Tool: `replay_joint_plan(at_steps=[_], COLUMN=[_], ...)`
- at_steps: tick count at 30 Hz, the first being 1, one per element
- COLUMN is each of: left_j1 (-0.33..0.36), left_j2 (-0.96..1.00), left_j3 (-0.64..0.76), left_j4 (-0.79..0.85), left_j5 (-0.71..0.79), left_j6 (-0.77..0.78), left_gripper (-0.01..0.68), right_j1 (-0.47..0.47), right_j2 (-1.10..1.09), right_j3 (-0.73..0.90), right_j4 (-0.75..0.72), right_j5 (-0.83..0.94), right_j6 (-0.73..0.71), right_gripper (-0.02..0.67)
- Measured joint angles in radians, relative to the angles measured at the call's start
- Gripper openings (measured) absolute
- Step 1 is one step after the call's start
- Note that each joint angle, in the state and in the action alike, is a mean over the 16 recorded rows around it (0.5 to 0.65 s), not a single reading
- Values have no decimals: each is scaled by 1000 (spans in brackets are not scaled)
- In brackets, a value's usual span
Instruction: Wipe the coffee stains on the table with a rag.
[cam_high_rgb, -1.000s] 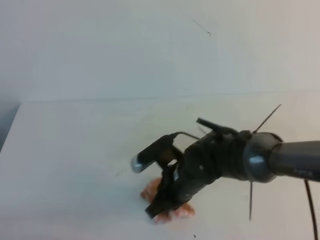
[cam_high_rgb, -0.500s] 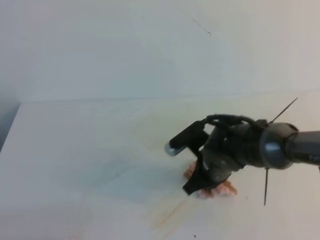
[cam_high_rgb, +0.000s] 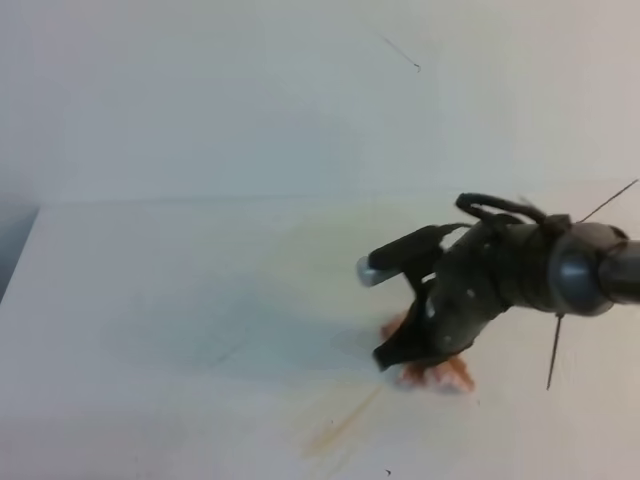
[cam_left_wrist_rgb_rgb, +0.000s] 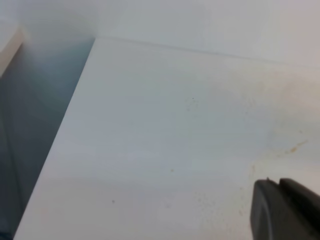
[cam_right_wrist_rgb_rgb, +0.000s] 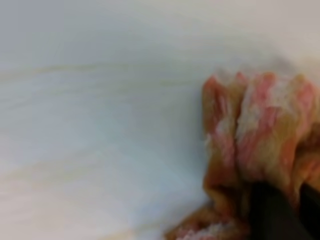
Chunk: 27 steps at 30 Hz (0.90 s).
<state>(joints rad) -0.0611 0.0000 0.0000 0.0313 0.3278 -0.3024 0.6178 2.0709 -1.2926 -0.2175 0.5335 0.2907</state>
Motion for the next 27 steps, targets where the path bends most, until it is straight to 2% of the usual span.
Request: replay_joint_plan(at_steps=[7,12,15,20,23,27], left_j1=[0,0,0,0,0,0], left_j2=[0,0,0,0,0,0], left_j3=[0,0,0,0,0,0], left_j4=[0,0,0,0,0,0], left_j5=[0,0,0,0,0,0], left_j6=[0,0,0,0,0,0], left_gripper=[-1,-1,-1,-1,-1,-1], right_j1=[157,201,179,90,30,-34], right_j2=[-3,-29,-53,-92,-112,-127], right_j3=[-16,-29,-37,-42,-43,-44], right_j4=[227,333,360,350,334,322], right_j5=[9,12,16,24,36,57], right_j6=[-170,-224,-221,-176,-146,-116], right_gripper=[45,45,45,64,117,222])
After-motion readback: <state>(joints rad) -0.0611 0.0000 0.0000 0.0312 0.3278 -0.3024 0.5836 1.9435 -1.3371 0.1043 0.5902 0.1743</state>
